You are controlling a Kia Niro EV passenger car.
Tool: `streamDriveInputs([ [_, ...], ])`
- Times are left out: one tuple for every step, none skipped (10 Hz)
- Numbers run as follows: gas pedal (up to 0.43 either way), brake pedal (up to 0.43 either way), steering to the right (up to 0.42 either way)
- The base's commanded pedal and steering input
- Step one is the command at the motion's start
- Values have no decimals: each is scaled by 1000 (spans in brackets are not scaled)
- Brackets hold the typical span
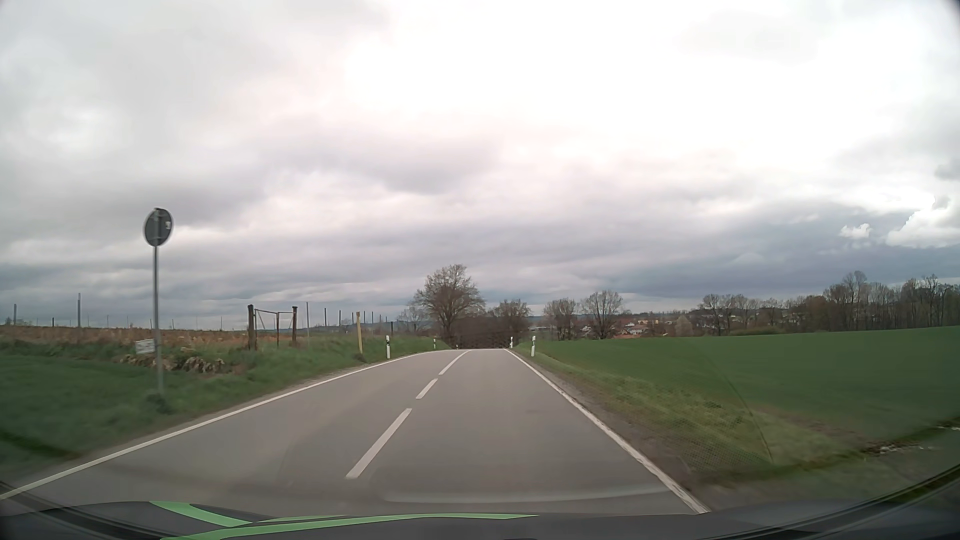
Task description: Follow the waypoints while adhering to traffic rules and regulations
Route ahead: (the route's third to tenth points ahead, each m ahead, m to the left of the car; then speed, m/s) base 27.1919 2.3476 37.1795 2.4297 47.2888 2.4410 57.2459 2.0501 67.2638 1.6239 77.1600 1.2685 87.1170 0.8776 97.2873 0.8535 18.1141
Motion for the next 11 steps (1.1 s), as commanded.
streamDriveInputs([
  [130, 0, 4],
  [130, 0, 5],
  [98, 0, 5],
  [67, 0, 5],
  [59, 0, 5],
  [47, 0, 5],
  [47, 0, 5],
  [39, 0, 5],
  [39, 0, 4],
  [28, 0, 4],
  [20, 0, 3],
])
